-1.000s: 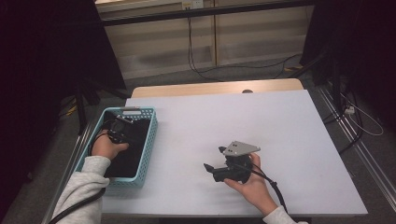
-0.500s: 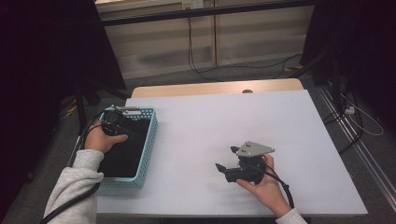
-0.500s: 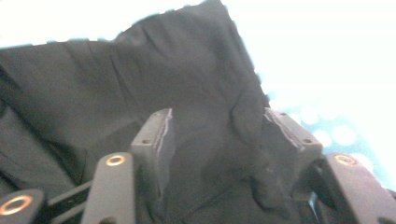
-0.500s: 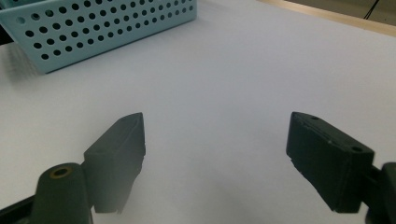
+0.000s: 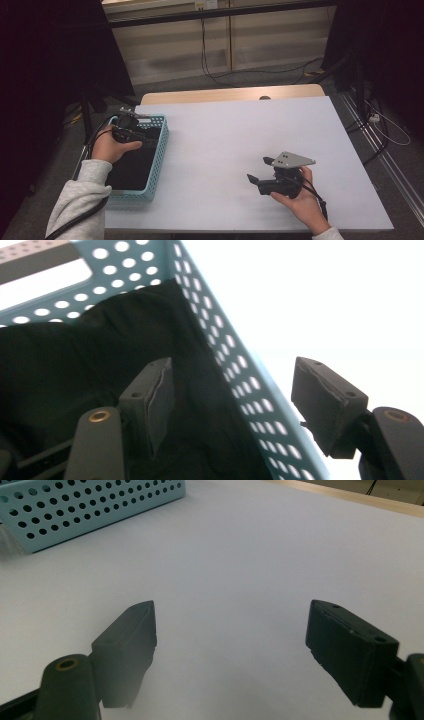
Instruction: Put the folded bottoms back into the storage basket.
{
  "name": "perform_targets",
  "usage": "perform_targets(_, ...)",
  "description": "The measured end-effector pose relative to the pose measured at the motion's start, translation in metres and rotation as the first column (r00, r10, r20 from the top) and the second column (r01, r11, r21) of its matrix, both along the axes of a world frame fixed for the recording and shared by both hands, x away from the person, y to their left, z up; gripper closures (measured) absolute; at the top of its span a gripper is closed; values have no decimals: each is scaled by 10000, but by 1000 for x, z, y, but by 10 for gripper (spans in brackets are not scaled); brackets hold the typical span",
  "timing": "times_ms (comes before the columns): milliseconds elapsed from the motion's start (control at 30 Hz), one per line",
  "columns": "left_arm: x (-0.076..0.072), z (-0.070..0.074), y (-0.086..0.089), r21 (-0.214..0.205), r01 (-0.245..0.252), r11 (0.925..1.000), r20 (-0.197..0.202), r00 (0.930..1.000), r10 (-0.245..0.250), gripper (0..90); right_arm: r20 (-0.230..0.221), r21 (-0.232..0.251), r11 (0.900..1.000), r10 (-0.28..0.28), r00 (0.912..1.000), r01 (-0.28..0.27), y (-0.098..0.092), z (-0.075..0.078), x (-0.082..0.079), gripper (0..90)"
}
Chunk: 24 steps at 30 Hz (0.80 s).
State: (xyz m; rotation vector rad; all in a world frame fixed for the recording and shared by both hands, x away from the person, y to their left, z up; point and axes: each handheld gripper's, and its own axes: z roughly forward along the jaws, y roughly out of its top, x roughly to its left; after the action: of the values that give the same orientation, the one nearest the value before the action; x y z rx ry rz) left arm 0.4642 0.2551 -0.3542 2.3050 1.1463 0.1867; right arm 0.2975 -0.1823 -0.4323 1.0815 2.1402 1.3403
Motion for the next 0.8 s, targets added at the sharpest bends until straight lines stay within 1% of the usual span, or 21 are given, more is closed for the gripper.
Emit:
perform_targets(100, -3, 6, -6, -93, 107, 9999, 84, 9999, -106, 317, 13, -43, 9999, -99, 9999, 99, -8, 1, -4, 200)
perform_targets(167, -5, 11, -11, -185, 201, 9996, 215, 9996, -197, 302, -6, 2, 9999, -151, 9999, 151, -14, 1, -6, 198)
perform_targets(200, -6, 13, -14, -164, 297, 9994, 261, 9992, -293, 297, -31, 17, 9998, -207, 9998, 207, -16, 1, -7, 198)
perform_targets(300, -9, 17, -23, -192, 489, 9986, 216, 9986, -485, 289, -95, 51, 9996, -268, 9996, 269, -23, 0, -9, 196)
perform_targets(367, -12, 18, -30, -184, 688, 9975, 279, 9973, -682, 273, -118, -2, 9997, -263, 9996, 263, -27, 0, -10, 194)
perform_targets(533, -18, 18, -46, -296, 1066, 9939, 347, 9938, -1056, 257, -187, 15, 9992, -396, 9990, 396, -38, -1, -14, 194)
perform_targets(600, -20, 18, -51, -316, 1283, 9912, 275, 9915, -1274, 254, -223, 59, 9990, -435, 9988, 437, -43, -1, -15, 194)
perform_targets(633, -21, 17, -54, -378, 1258, 9913, 233, 9919, -1250, 253, -221, 59, 9989, -472, 9986, 473, -45, -1, -16, 194)
perform_targets(667, -22, 17, -57, -355, 1384, 9897, 218, 9902, -1377, 249, -245, 61, 9989, -474, 9986, 476, -47, -1, -16, 194)
perform_targets(700, -23, 17, -60, -430, 1413, 9890, 248, 9898, -1403, 248, -254, 85, 9988, -474, 9986, 476, -49, -1, -16, 194)
perform_targets(733, -24, 16, -64, -380, 1586, 9866, 252, 9872, -1577, 246, -254, 107, 9989, -457, 9986, 460, -50, -1, -17, 194)
perform_targets(800, -26, 15, -69, -435, 1690, 9847, 267, 9854, -1679, 241, -296, 77, 9988, -486, 9984, 488, -53, -2, -18, 194)
